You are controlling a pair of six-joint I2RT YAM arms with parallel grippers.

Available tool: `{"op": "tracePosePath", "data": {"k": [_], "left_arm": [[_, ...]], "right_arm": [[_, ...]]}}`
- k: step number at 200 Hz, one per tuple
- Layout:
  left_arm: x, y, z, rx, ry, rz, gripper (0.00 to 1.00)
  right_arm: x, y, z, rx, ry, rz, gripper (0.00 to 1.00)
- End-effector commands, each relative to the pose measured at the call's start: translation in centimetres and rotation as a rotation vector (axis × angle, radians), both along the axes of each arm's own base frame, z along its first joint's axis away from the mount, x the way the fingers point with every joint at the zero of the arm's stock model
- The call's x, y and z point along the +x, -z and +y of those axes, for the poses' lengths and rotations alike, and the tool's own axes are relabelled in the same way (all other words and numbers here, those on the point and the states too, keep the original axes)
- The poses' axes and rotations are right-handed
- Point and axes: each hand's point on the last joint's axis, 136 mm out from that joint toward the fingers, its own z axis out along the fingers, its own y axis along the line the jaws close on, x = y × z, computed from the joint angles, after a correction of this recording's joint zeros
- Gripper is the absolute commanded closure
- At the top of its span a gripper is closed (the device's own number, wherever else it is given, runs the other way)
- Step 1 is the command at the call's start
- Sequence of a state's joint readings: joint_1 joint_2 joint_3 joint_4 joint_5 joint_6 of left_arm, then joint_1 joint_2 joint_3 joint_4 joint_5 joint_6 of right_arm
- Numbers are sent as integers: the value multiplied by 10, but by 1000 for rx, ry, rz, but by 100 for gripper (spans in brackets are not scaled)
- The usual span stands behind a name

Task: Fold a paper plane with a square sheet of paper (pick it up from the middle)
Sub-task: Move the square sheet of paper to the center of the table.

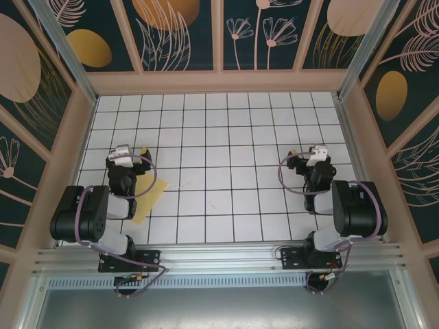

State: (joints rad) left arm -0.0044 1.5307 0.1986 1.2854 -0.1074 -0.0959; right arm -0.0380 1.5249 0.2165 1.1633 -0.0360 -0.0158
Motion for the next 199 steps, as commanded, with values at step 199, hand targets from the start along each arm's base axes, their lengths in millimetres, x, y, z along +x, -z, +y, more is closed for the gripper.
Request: {"op": "tracePosePath", "data": {"k": [199], "left_arm": [[-25,-57,28,-129,-167,-107,1]], "right_arm": [[36,-23,9,83,-10,190,4]]}}
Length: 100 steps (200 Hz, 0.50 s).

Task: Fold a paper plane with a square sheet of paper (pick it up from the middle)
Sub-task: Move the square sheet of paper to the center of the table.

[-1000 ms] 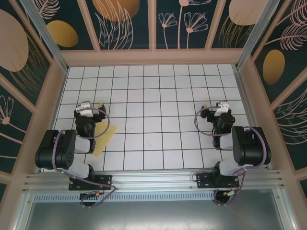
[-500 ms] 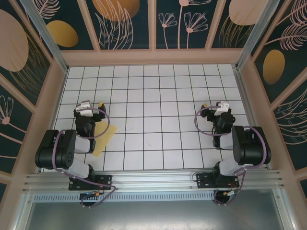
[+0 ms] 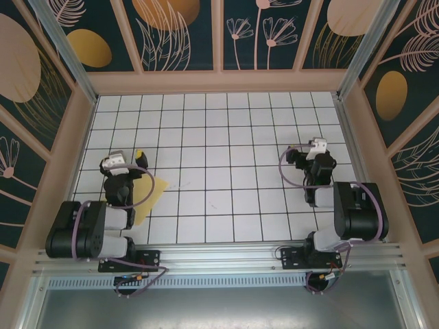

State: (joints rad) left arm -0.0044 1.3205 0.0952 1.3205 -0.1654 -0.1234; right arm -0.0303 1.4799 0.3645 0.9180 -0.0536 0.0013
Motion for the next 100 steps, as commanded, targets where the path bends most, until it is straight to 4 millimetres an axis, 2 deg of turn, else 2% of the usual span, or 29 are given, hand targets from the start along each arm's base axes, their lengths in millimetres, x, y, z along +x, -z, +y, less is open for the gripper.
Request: {"op": "tracePosePath", "data": {"k": [1,9,18,29,48,61,71,89,100], "left_arm": [[7,-19,18,-118,-101,31,1],[10,-18,17,-169,-97,76,1],[11,-26,12,-217,-76,84,2],[13,-28,6,-265,-43,120,1],[13,-25,-7,-403,5,191,1],[13,-12,-22,-463,55,315,1],[7,6,-23,-534,22,413,1],[-6,39,-34,-606,18,592,1],[-15,56,-49,-660,74,672,2]], "right_arm": [[10,-8,4,60,10,145,4],[8,-13,9,63,2,163,4],[3,-22,14,80,0,161,3],[-3,-34,21,162,-2,165,1],[-20,-49,60,307,-187,194,1],[-33,-52,76,445,-238,224,1],[-43,-51,92,492,-309,265,1],[-57,-52,116,489,-383,330,1],[-65,-54,133,456,-419,346,1]]}}
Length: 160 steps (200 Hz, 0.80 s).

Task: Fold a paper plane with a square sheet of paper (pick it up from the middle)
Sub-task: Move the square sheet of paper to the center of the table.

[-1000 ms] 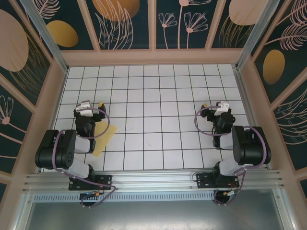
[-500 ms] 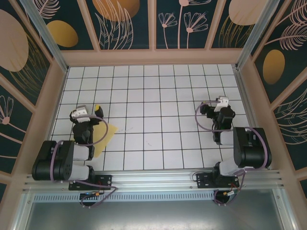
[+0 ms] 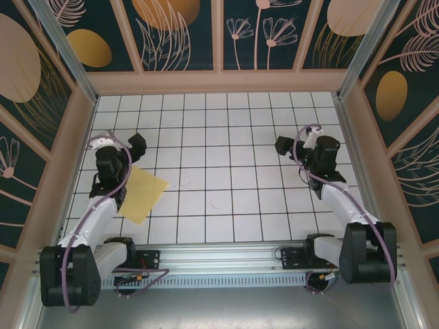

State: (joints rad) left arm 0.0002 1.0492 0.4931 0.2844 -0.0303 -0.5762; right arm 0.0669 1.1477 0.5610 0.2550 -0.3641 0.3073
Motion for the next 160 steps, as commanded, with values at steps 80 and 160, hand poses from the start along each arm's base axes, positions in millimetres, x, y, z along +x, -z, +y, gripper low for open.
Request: {"op": "tracePosePath", "data": {"k": [80,160], "left_arm": [[-69,134,-31,-136,76,596,4],[-52,158,-109,-162,267,661,6]], "right_arm": [[-38,11,99,-21,-225,177,1],[-33,43,59,-137,22,275,1]]}}
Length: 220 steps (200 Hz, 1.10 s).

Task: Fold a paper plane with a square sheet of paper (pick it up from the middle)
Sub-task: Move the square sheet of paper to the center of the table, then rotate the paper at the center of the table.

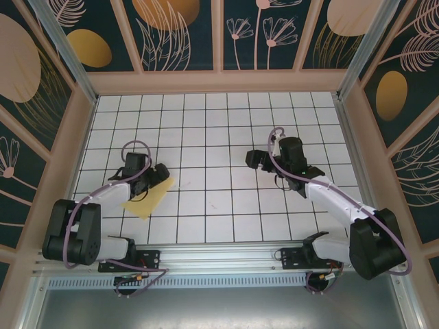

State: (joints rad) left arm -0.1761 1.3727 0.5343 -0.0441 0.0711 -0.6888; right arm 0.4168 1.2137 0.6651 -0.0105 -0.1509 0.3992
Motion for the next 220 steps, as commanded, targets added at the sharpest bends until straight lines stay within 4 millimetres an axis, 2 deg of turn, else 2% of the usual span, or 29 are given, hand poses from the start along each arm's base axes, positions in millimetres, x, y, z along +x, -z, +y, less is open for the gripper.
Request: {"op": "tracePosePath", "data": {"k": [1,32,64,66,77,96,101,103,111,129,146,174,193,203,206,218,220], "left_arm": [[-1,8,-38,-83,67,40,6],[10,4,-101,-120,192,33,6],[16,2,-173,-157,323,24,6],[14,9,-177,-152,329,40,6],[14,14,-200,-157,373,53,6],[10,16,-241,-174,454,58,7],[4,22,-248,-169,475,74,7],[8,15,-256,-179,485,57,7],[7,13,-271,-188,511,54,7],[7,5,-292,-218,537,33,7],[11,-9,-301,-235,549,1,6],[24,-48,-292,-197,526,-112,2],[31,-70,-273,-159,478,-177,2],[34,-75,-256,-130,433,-203,2],[36,-86,-250,-134,417,-228,2],[41,-98,-228,-128,363,-266,1],[39,-94,-222,-120,355,-260,1]], "right_arm": [[4,8,-27,-67,137,34,1],[1,25,-56,-91,287,100,1],[-9,41,-76,-64,370,164,1],[-10,41,-77,-62,375,168,1],[-14,44,-84,-45,394,179,1],[-20,45,-91,1,394,183,1],[-20,44,-92,11,393,180,1],[-21,44,-92,14,392,181,1],[-23,43,-94,19,395,180,1],[-26,40,-97,13,389,175,1],[-26,34,-90,19,344,170,1],[-23,13,-56,106,174,156,10],[-19,4,-32,97,93,158,15],[-17,3,-16,73,44,169,17],[-17,4,-10,67,25,174,18],[-15,8,13,60,-48,207,20],[-15,9,17,59,-57,214,21]]}}
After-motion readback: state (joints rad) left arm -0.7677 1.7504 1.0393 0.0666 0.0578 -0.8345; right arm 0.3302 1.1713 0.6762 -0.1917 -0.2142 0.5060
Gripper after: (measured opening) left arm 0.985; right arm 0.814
